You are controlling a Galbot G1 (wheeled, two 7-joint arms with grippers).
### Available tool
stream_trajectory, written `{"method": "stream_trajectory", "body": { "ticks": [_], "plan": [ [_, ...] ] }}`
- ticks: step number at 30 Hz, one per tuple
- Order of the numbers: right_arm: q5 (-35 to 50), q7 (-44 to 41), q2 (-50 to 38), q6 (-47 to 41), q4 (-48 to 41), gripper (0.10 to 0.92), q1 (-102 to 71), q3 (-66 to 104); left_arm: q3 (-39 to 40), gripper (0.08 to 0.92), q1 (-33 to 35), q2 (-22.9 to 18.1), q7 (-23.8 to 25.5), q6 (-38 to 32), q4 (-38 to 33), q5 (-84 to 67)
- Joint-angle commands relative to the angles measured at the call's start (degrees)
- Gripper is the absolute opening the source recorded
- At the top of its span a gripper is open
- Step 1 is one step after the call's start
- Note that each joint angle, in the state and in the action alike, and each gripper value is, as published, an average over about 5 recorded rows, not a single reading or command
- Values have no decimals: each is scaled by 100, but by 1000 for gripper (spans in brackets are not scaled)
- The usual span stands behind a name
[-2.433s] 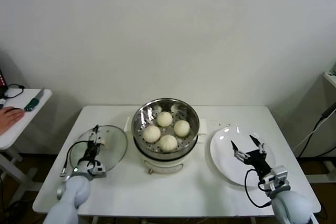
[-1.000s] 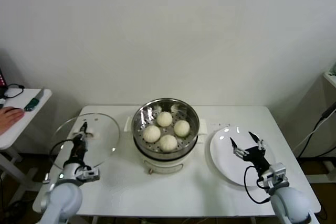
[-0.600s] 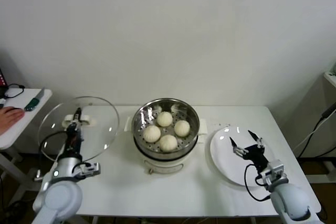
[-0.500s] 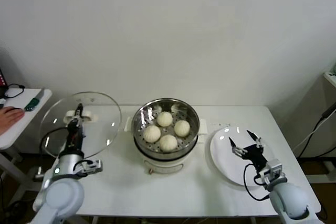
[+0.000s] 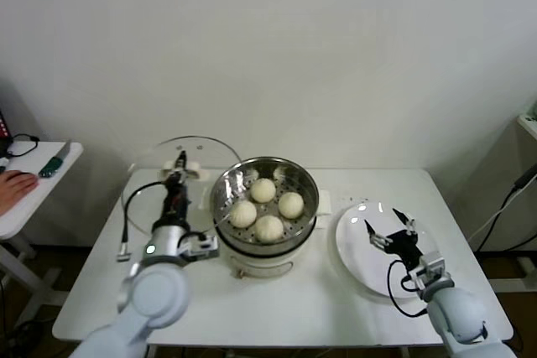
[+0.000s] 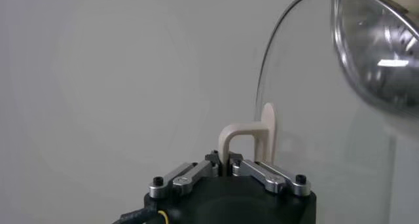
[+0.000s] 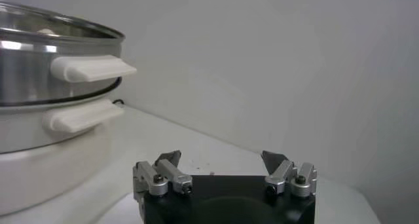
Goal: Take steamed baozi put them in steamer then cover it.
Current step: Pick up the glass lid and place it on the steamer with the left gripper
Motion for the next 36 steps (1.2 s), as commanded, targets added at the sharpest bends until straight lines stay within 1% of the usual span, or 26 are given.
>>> {"method": "stream_trajectory", "body": {
  "ticks": [1, 7, 17, 23, 36],
  "plan": [
    [-46, -36, -13, 40, -92, 823, -57, 190, 1293, 154, -1074, -1242, 723, 314, 893, 740],
    [-66, -73, -17, 90, -94, 823, -193, 379, 1333, 154, -1208, -1866, 659, 314, 1465, 792],
    [-107, -100, 15, 146, -130, 823, -284, 524, 1235, 154, -1151, -2513, 513, 314, 2043, 898],
    [-130, -125, 38, 181, -164, 823, -282, 539, 1198, 154, -979, -2609, 507, 314, 2090, 998],
    [-143, -165, 55, 217, -203, 823, -257, 539, 1217, 154, -806, -2562, 422, 314, 2126, 1025]
  ]
}}
